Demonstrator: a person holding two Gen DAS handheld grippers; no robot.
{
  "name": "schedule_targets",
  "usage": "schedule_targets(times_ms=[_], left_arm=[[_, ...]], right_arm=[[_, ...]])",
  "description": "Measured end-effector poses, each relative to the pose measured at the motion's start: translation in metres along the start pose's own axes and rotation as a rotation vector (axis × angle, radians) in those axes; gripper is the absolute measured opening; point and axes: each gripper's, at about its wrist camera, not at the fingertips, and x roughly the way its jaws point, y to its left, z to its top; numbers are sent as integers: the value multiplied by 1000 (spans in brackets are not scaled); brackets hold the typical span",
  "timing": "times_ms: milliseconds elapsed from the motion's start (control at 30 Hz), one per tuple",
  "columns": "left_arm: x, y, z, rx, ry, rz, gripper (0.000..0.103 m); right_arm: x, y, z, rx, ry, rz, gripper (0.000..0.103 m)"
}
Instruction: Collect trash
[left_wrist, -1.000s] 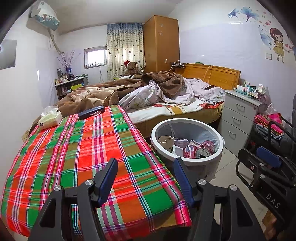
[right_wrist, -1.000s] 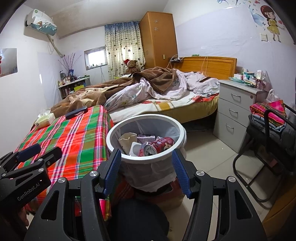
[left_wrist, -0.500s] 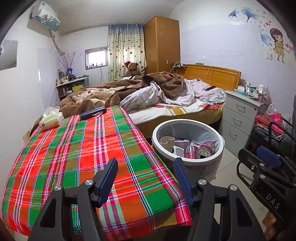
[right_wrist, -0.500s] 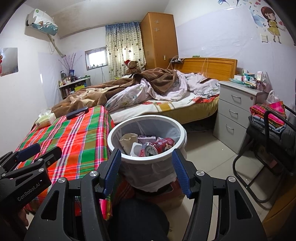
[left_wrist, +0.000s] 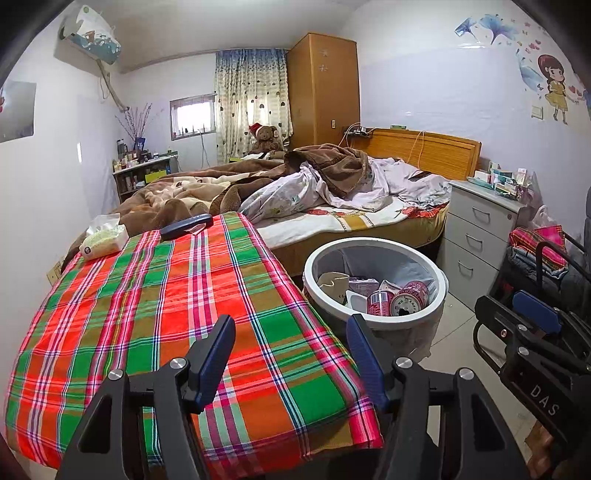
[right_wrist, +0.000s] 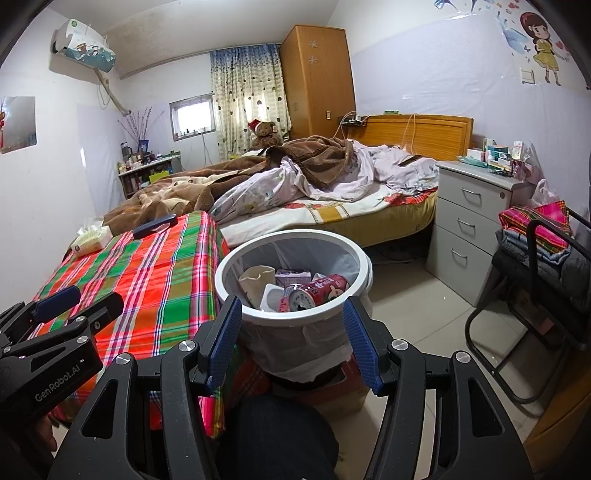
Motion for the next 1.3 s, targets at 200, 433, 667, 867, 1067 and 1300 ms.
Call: schedule_targets(times_ms=[200, 433, 667, 867, 1067, 1300], left_arm=[[0, 0, 0, 0, 0, 1, 62], [0, 0, 0, 1, 0, 2, 62], [0, -1, 0, 1, 0, 2, 62], [-1, -1, 0, 1, 0, 1, 62], [-1, -2, 0, 1, 0, 1, 62], [-1, -2, 0, -1, 0, 1, 62]], right_arm=[[0, 0, 0, -1, 1, -1, 59], [0, 2, 0, -2, 0, 0, 59], [0, 2, 0, -1, 0, -1, 59], [0, 2, 0, -1, 0, -1, 59], [0, 2, 0, -1, 1, -1, 59], [0, 3, 0, -1, 0, 0, 59]])
